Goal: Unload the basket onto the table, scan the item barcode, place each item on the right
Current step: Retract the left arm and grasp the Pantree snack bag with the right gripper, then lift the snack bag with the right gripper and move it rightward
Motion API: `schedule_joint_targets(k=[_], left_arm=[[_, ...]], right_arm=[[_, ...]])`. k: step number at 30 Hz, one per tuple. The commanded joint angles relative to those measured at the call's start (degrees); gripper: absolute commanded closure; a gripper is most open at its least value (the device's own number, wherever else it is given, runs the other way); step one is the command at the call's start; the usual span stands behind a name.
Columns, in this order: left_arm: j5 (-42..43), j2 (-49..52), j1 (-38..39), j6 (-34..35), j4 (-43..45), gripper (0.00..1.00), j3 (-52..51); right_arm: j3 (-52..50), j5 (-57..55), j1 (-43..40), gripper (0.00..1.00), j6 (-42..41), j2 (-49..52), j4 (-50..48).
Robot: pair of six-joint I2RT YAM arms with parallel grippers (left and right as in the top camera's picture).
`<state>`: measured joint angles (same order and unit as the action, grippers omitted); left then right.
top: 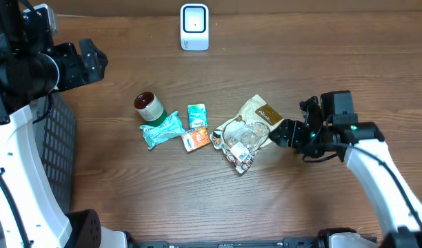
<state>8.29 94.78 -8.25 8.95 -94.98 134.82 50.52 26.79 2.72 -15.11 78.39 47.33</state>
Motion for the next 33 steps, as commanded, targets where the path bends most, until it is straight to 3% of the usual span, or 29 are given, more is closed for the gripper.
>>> schedule_joint_targets(k=[1,5,16,29,33], left_arm=[[3.5,1.2,2.8,-2.7,-0.2,0.43,-0.5],[3.3,3.9,9.6,-2.3,-0.1,0.96,-1.7],[2.7,22.4,27.1,-0.3,1.4,0.96,-1.8],[2.3,36.3,34.9,-0.1,7.0,0.96,-1.8],[2.3,37.8,35.6,-0.1,7.0,0.96,-1.8]], right_arm=[[1.0,3.5,-5.7,0.36,0.3,3.0,-0.5],[0.9,6.3,-10.2,0.47,0.3,5.2,-1.2],[-2.1,14.7,-9.9,0.47,2.8,11.4,-6.5],[-8.9,14.1,-9.9,0.41,0.1,11.4,-17.8],[-9.0,9.3,-9.9,0.41,-2.2,11.5,-20.8]])
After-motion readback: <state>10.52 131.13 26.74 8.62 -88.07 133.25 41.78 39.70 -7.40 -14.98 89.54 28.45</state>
